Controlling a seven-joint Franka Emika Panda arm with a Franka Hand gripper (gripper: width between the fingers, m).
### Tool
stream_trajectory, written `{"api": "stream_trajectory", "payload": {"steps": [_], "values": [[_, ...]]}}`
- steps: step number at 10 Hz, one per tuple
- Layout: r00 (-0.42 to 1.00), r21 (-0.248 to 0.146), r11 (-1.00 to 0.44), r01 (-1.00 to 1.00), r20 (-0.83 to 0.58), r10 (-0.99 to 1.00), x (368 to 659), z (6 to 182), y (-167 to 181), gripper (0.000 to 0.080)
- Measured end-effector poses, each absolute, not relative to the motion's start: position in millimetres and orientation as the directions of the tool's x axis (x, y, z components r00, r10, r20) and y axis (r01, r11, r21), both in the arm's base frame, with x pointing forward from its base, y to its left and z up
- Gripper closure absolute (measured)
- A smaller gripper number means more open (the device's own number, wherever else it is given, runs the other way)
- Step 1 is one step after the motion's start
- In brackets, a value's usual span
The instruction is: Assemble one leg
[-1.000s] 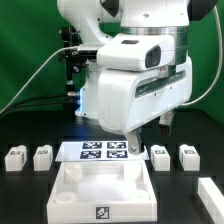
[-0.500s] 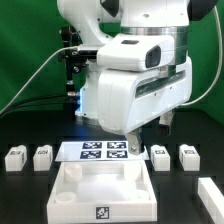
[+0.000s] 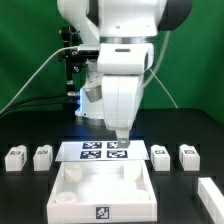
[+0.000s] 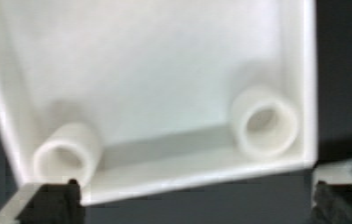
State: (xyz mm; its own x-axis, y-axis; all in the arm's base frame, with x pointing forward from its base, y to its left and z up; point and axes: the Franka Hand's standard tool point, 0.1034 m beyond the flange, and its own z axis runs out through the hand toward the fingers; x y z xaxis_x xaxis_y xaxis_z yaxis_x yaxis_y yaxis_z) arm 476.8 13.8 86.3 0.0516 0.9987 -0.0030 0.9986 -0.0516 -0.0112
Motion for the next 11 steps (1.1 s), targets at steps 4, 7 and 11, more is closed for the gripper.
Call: {"api": "stream_trajectory", "payload": {"steps": [4, 7, 11], "values": [[-0.123, -0.055, 0.124, 0.991, 0.027, 0.992, 445.3, 36.4, -21.1, 0.0150], [-0.083, -0.091, 0.086, 0.992, 0.041, 0.996, 429.4, 10.3, -20.9, 0.0150], [0.040, -0.093, -0.038, 0.995, 0.026, 0.999, 427.5, 12.2, -13.4, 0.0385]]}}
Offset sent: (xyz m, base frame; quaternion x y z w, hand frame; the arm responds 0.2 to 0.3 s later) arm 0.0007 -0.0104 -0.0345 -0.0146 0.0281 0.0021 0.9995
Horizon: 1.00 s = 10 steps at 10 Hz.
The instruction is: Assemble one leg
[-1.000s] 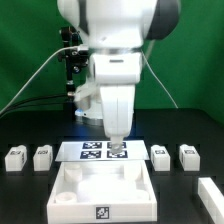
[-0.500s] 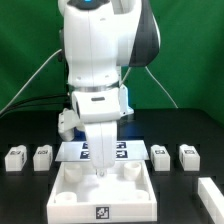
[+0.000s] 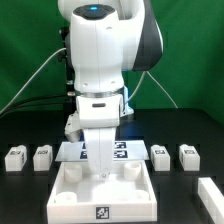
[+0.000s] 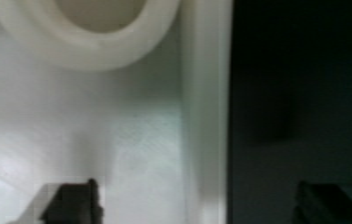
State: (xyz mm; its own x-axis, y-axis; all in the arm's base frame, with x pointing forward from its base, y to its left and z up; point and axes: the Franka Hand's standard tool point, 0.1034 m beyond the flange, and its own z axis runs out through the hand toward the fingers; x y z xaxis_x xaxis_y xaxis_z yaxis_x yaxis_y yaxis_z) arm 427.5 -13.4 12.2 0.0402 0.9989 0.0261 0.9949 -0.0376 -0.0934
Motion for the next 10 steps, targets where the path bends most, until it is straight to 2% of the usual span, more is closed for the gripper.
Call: {"api": "stream_trajectory", "payload": {"steps": [1, 2, 3, 4, 5, 10], "values": [[0.042, -0.094, -0.039, 0.995, 0.026, 0.999, 427.3, 12.0, -13.8, 0.0385], [0.043, -0.094, -0.040, 0.995, 0.026, 0.999, 427.3, 12.0, -13.9, 0.0522], [0.044, -0.094, -0.041, 0.995, 0.026, 0.999, 427.1, 11.8, -14.3, 0.0522], [0.044, -0.089, -0.042, 0.995, 0.026, 0.999, 428.4, 12.5, -14.5, 0.0716], [0.045, -0.084, -0.042, 0.996, 0.026, 0.999, 429.6, 12.9, -14.7, 0.0735], [0.045, -0.083, -0.043, 0.996, 0.027, 0.999, 430.0, 13.0, -15.0, 0.0735]]}}
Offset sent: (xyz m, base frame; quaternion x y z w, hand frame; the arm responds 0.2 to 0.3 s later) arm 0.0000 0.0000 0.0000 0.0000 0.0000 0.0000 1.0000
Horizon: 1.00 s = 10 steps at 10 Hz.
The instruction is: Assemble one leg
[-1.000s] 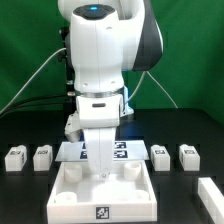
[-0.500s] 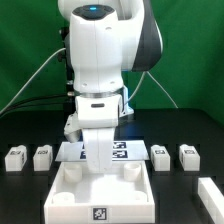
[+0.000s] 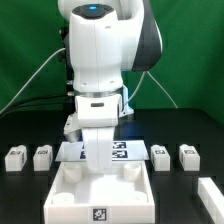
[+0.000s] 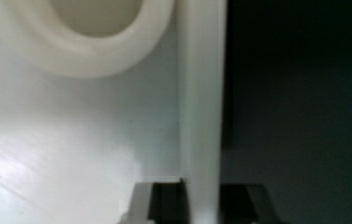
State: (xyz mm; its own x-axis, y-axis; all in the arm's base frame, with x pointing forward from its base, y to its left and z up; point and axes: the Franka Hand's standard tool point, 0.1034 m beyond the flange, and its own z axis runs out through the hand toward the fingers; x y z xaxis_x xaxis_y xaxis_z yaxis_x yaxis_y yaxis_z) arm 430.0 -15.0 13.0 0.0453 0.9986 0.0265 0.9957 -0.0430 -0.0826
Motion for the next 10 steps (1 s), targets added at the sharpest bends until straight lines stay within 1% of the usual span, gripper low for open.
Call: {"api": "stream_trajectory", "payload": {"steps": [2, 4, 6, 7, 8, 9, 10], "values": [[0.044, -0.081, -0.042, 0.996, 0.027, 0.999, 431.0, 13.3, -15.2, 0.0735], [0.038, -0.068, -0.036, 0.997, 0.031, 0.999, 444.9, 15.4, -9.9, 0.0735], [0.037, -0.046, -0.035, 0.998, 0.049, 0.998, 463.4, 18.4, 16.6, 0.0736], [0.043, -0.045, -0.040, 0.998, 0.056, 0.998, 471.3, 18.8, 26.9, 0.0736], [0.037, -0.032, -0.035, 0.999, 0.068, 0.997, 481.3, 18.3, 40.8, 0.0736], [0.024, -0.012, -0.023, 1.000, 0.082, 0.996, 490.7, 16.8, 51.7, 0.0736], [0.018, -0.008, -0.018, 1.000, 0.088, 0.996, 494.7, 16.0, 56.8, 0.0736]]}}
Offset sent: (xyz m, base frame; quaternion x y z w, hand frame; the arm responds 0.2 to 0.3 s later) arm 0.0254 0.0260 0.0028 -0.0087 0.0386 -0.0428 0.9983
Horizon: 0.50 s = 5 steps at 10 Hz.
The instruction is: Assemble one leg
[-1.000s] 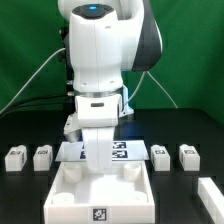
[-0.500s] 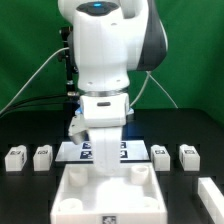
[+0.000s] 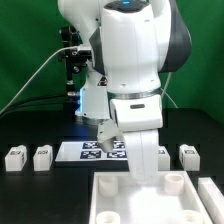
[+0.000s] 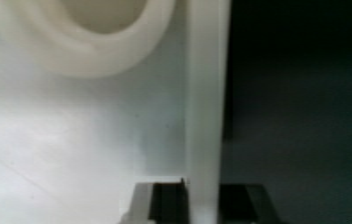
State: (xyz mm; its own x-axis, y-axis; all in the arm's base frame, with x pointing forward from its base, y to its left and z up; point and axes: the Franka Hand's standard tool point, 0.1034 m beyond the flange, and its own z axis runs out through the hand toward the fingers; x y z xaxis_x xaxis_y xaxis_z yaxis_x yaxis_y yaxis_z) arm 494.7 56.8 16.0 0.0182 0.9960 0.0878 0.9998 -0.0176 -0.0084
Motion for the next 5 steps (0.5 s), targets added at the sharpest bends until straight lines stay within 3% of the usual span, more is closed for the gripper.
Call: {"api": "stream_trajectory", "payload": {"steps": [5], "values": [[0.019, -0.041, -0.015, 0.999, 0.100, 0.995, 495.8, 11.9, 65.6, 0.0735]]}}
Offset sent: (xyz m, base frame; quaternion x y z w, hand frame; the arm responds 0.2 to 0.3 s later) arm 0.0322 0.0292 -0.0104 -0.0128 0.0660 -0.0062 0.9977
